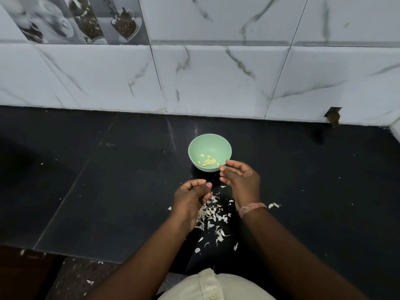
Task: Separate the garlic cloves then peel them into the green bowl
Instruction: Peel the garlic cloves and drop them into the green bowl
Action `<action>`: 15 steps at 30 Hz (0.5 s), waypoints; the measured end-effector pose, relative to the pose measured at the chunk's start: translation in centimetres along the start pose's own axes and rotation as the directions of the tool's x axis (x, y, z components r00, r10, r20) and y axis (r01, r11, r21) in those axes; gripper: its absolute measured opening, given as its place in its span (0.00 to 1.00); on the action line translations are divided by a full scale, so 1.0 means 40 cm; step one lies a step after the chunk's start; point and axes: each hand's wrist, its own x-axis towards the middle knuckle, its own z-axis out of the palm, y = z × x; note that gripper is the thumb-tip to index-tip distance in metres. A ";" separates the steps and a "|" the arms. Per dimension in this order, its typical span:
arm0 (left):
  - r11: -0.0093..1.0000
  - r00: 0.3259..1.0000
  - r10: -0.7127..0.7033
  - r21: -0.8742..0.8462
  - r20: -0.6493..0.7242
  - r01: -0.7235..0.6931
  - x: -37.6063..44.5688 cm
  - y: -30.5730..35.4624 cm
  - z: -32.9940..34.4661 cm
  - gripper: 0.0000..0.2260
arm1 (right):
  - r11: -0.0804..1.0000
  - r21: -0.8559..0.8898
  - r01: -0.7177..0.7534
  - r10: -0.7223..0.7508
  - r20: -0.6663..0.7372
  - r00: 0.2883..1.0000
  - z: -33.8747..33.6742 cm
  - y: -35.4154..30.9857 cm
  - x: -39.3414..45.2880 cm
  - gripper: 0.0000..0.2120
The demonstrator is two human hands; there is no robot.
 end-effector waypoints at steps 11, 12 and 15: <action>0.984 0.984 -0.148 -0.111 -0.102 0.137 0.056 0.020 0.041 0.06 | 0.923 -0.381 0.064 -0.125 -0.137 0.983 0.078 0.041 0.115 0.14; 0.984 0.983 -0.154 -0.111 -0.105 0.142 0.058 0.024 0.042 0.08 | 0.920 -0.388 0.058 -0.124 -0.148 0.981 0.079 0.046 0.119 0.14; 0.981 0.980 -0.161 -0.124 -0.118 0.147 0.057 0.037 0.045 0.11 | 0.936 -0.350 0.043 -0.103 -0.155 0.983 0.081 0.040 0.117 0.10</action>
